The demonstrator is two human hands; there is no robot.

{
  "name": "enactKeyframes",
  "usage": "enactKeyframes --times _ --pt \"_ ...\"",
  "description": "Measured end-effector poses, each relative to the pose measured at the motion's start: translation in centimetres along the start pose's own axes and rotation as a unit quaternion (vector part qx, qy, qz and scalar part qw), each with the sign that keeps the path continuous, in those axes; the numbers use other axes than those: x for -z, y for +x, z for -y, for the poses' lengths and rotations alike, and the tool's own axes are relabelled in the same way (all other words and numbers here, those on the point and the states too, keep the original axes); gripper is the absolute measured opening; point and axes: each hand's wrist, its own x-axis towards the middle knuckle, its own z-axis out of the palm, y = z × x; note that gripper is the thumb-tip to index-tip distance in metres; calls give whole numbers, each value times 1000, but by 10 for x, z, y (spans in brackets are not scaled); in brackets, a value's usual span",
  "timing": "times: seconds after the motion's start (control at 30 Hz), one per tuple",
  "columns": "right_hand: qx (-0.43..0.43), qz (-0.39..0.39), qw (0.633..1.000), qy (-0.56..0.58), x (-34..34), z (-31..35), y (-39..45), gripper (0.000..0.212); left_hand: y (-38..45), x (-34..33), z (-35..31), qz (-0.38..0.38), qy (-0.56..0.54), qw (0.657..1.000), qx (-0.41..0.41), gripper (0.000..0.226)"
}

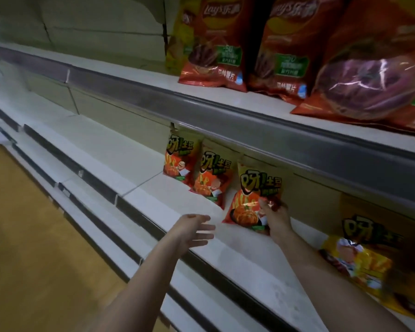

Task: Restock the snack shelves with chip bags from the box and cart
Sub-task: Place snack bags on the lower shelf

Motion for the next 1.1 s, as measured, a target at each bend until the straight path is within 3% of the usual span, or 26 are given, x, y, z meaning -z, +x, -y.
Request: enactKeyframes --times 0.13,0.27,0.37,0.43,0.57,0.63,0.73,0.77,0.87,0.97,1.1 --pt "2 -83 996 10 -25 4 11 50 22 13 -16 39 27 999 8 26" --pt "-15 -130 990 -61 -32 -12 32 58 37 34 -25 77 52 996 7 26" --pt "-34 -118 984 -128 -1 -67 87 102 44 51 -29 83 65 994 6 26" --pt "-52 -133 978 -151 -1 -64 78 129 49 59 -31 85 60 995 3 26" --pt "-47 -205 964 -160 -31 -5 -2 87 55 50 -39 65 72 995 -25 25" --pt "-41 -226 964 -135 -31 -4 -21 69 51 33 -42 102 96 989 -53 23" --pt "1 -249 966 -72 -24 -2 -56 14 39 -6 -44 182 134 970 -89 18" --pt "17 -246 968 -49 -19 0 -71 9 33 -22 -44 207 139 964 -97 15" --pt "34 -238 971 3 12 16 -122 24 8 -83 -37 282 158 940 -115 17" --pt "38 -224 973 34 66 26 -178 29 -31 -146 -21 390 183 894 -126 17" --pt "66 -316 944 66 154 29 -252 15 -105 -226 10 515 202 824 -120 18"
